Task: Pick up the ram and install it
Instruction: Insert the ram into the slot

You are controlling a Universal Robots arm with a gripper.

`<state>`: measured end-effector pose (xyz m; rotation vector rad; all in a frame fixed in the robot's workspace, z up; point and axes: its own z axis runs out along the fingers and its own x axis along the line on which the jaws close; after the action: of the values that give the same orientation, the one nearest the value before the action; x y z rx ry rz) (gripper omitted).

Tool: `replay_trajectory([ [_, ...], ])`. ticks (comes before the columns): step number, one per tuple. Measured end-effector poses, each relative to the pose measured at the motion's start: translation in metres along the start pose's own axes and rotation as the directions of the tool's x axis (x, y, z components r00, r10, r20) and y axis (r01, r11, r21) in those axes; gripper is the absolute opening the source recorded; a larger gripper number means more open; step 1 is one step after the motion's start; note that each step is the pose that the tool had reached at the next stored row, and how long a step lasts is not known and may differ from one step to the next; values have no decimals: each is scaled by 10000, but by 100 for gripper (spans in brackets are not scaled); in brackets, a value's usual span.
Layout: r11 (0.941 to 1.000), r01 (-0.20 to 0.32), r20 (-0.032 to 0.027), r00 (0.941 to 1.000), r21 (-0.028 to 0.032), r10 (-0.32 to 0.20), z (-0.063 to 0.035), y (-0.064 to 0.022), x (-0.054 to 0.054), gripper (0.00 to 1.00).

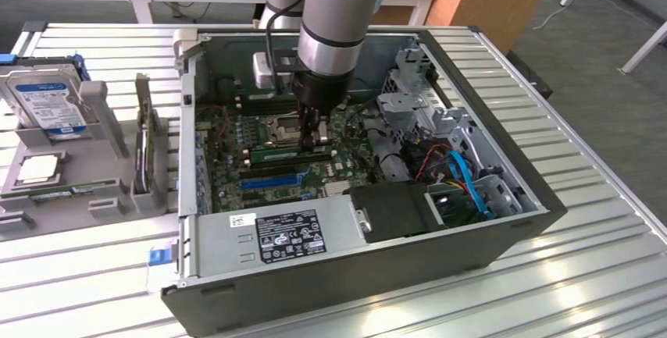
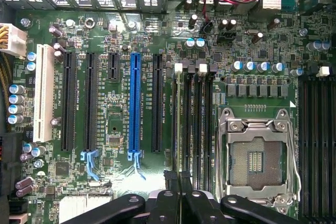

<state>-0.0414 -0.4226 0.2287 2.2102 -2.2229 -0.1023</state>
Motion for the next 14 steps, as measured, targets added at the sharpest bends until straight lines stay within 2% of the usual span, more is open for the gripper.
replay_trajectory([
  [14, 10000, 0, 0, 10000, 0, 0, 11, 0, 0, 12],
])
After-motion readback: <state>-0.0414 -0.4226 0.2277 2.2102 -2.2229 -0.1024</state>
